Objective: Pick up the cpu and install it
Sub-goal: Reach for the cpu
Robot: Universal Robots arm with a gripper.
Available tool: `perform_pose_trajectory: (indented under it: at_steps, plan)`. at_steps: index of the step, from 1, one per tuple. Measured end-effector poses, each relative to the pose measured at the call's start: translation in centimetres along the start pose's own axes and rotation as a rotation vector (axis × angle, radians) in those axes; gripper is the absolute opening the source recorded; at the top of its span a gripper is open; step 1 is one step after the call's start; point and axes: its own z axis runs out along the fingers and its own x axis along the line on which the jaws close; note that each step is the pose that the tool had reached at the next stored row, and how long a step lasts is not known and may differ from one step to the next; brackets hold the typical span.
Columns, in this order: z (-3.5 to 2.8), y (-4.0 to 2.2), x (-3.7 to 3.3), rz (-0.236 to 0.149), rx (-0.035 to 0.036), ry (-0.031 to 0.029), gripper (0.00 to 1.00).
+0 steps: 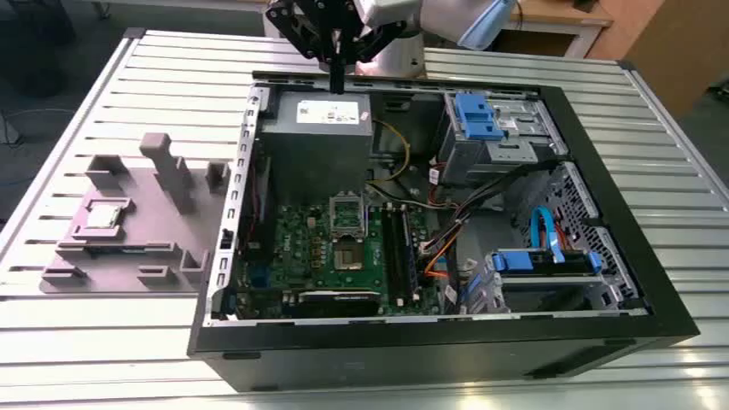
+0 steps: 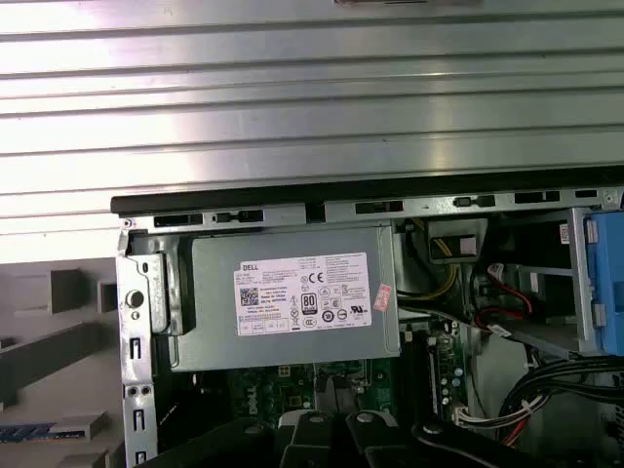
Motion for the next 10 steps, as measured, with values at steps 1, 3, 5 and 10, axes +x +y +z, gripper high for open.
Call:
perform_pose_trajectory:
  at_steps: [1,3,5,10]
  plan:
    - [0.0,0.0,0.0,0.0,0.0,0.0,0.11]
    - [-0.01,-0.01,0.11,0.0,0.0001,-0.0001,0.11]
    - [0.0,-0.01,0.15,0.0,0.0,-0.0001,0.11]
    - [-0.01,-0.02,0.27,0.0,0.0001,0.0,0.11]
